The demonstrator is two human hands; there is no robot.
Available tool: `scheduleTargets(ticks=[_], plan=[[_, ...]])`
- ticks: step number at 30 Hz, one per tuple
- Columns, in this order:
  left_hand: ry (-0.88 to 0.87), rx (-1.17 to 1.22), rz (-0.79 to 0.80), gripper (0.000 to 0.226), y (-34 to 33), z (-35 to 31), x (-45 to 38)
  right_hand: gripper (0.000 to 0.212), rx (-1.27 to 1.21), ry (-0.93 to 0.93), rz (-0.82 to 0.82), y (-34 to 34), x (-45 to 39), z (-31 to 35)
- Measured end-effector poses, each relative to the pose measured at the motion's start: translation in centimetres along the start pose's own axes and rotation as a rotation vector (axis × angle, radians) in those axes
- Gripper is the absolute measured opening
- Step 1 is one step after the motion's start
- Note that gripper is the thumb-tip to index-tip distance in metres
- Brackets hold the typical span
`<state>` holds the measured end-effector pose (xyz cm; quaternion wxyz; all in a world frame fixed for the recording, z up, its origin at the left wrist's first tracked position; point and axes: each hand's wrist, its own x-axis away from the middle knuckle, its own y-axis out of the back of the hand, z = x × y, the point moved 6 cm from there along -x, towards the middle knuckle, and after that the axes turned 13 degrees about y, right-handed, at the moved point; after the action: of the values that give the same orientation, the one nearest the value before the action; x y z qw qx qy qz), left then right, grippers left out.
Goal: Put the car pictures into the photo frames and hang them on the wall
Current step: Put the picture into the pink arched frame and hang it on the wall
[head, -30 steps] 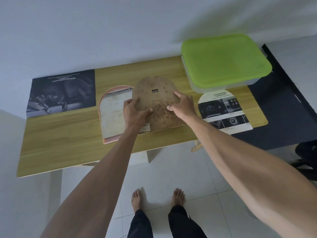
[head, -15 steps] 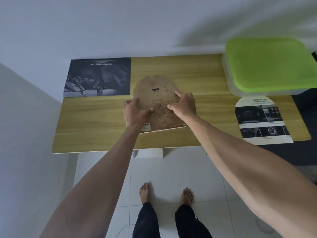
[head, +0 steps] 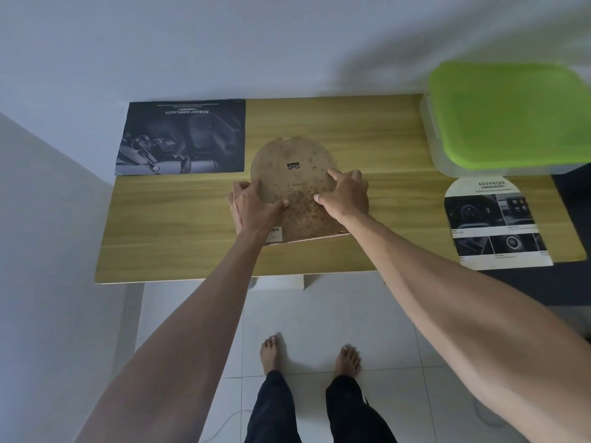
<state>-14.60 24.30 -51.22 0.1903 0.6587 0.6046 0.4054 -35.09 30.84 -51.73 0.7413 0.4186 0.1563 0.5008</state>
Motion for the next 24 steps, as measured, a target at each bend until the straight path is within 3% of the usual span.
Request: scheduleTargets(ticks=[22,24], plan=[[0.076,-0.066,0.052,0.084,-1.5,1.2,-1.2,0.073,0.121,0.026,0.075,-0.5,-0.4,-0.3],[0.079,-0.096,0.057,0.084,-1.6,1.1,-1.4,0.082,0.144,0.043,0.113,-0.7,-0.3,-0.2]])
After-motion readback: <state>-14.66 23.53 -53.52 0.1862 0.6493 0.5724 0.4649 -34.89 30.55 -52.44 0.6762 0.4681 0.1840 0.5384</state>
